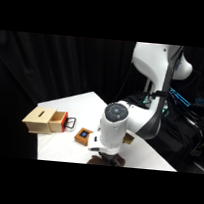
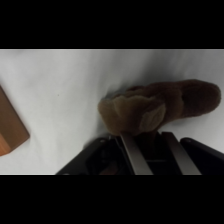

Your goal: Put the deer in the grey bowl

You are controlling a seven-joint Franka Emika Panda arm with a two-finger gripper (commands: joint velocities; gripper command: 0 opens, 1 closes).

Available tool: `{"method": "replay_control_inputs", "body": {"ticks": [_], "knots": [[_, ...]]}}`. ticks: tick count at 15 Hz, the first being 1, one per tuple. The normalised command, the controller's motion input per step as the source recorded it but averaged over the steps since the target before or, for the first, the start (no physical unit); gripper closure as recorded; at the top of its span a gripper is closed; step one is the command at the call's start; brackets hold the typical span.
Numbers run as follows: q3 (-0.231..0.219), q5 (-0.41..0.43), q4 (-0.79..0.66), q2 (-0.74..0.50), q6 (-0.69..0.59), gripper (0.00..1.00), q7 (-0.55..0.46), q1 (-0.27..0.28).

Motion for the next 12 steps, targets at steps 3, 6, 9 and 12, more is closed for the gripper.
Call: {"method": "replay_control_inputs", "body": {"ticks": [3, 6, 9, 12], "knots": [[-0.106, -0.039, 0.08, -0.06, -0.06, 0.96, -0.04, 0.083], [-0.114, -0.058, -0.02, -0.24, -0.17, 0.95, 0.01, 0.102], [-0.096, -0.082, -0.29, -0.54, -0.21, 0.94, 0.07, 0.104], [-0.078, -0.128, -0.47, -0.69, -0.22, 0.94, 0.15, 0.083]]}}
